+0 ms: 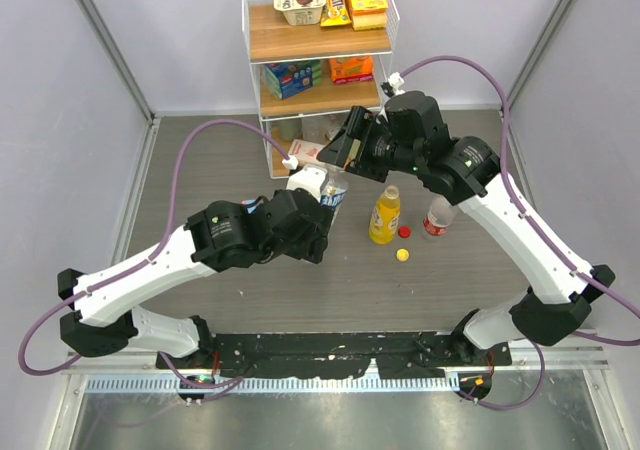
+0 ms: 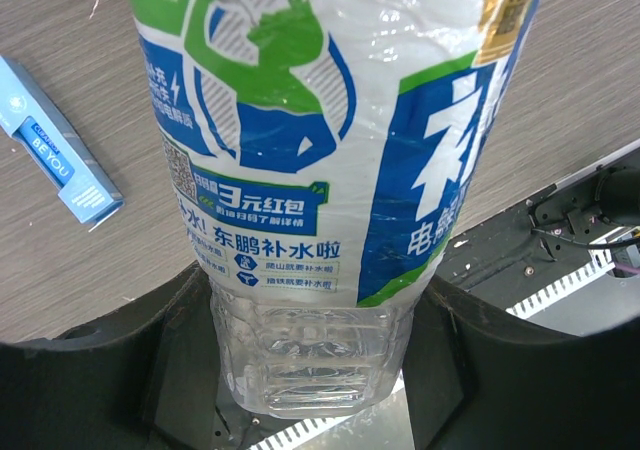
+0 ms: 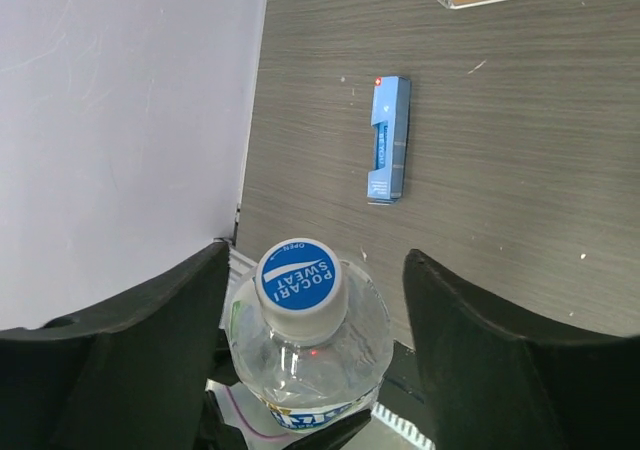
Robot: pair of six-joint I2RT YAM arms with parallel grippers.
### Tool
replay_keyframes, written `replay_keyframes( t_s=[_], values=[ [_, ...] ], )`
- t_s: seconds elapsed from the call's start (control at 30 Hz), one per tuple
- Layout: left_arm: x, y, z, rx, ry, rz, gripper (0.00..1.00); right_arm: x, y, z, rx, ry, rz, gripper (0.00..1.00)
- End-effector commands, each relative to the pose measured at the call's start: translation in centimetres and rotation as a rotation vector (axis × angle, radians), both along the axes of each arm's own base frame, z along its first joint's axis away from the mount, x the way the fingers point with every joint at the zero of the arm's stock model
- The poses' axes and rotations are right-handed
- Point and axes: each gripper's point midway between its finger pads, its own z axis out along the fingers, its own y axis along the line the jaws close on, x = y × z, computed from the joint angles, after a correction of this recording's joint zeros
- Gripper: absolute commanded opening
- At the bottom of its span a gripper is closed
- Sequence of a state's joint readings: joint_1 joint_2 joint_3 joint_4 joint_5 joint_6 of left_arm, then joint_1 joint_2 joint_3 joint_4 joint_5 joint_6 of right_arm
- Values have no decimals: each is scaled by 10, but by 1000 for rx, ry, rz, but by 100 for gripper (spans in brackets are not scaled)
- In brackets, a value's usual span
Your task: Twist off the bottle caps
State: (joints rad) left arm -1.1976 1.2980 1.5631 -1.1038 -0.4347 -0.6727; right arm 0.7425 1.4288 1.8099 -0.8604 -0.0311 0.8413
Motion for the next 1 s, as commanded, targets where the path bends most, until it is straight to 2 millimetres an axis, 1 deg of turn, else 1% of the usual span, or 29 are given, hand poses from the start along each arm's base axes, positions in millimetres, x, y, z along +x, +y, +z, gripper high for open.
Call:
replay_keyframes(
  t_s=[0.0, 0.03, 0.07, 0.1, 0.2, 0.3, 0.43, 0.5, 0.57, 0.63, 0.67, 0.83, 0.87, 0.93, 0.97],
  values=[
    [3, 0, 15, -31, -28, 8, 0, 3, 1, 19, 62, -43, -28, 61],
    [3, 0, 15, -31, -28, 8, 0, 4, 1, 20, 68, -44, -26, 54],
    [2, 1, 15, -30, -26, 7, 0, 4, 3, 19, 68, -37, -25, 43],
    [2, 0, 15, -34, -26, 7, 0, 4, 3, 19, 72, -36, -25, 40],
    [2, 1, 15, -33, -26, 8, 0, 5, 6, 19, 80, -32, -24, 39],
    [1, 1, 13, -31, -21, 4, 0, 5, 5, 21, 86, -37, -27, 42],
    [0, 1, 12, -32, -17, 4, 0, 7, 5, 22, 92, -44, -35, 44],
    [0, 2, 12, -34, -14, 5, 0, 7, 6, 22, 94, -46, -34, 42],
    [-1, 1, 12, -36, -11, 3, 0, 6, 8, 25, 101, -65, -14, 38],
    [-2, 1, 11, -36, -10, 0, 0, 5, 9, 31, 112, -101, 12, 18],
    [-2, 2, 12, -38, -11, 0, 0, 1, 8, 34, 116, -113, 22, 2],
    [-5, 2, 10, -40, -5, -9, 0, -5, 6, 34, 108, -164, 70, 1],
    [-6, 2, 9, -41, 0, -11, 0, -7, 5, 37, 113, -175, 83, 1],
    [-8, 2, 9, -48, 2, -19, 0, -13, 7, 35, 130, -180, 115, 1],
    [-9, 2, 9, -50, 5, -22, 0, -15, 10, 40, 153, -197, 148, 1]
  ],
)
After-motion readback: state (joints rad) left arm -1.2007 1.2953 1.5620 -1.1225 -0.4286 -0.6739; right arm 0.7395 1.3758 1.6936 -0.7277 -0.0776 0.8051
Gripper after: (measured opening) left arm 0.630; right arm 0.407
